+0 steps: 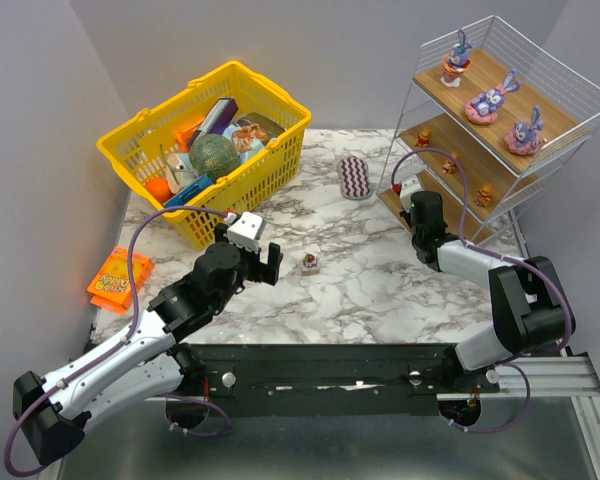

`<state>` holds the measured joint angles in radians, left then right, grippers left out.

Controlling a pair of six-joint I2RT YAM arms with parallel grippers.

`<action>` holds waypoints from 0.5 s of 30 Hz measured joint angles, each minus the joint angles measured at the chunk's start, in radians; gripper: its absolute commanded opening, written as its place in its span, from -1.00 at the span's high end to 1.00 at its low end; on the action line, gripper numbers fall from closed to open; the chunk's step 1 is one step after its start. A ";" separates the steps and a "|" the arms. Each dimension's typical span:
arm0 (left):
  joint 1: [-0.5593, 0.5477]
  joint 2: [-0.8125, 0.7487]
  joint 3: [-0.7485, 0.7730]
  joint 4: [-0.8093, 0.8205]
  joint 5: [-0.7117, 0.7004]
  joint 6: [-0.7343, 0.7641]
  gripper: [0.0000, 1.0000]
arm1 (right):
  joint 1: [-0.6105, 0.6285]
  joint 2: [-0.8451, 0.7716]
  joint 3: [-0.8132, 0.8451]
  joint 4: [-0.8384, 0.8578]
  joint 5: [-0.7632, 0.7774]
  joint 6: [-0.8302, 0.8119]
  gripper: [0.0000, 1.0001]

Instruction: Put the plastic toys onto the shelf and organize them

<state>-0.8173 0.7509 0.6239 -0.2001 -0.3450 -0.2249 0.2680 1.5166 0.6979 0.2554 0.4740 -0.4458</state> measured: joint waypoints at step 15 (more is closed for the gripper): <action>0.000 0.000 0.000 0.000 0.000 0.000 -0.98 | -0.008 -0.006 0.000 -0.003 -0.001 0.000 0.99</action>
<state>-0.8169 0.7509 0.6239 -0.2001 -0.3454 -0.2249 0.2596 1.5108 0.6979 0.2520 0.4728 -0.4458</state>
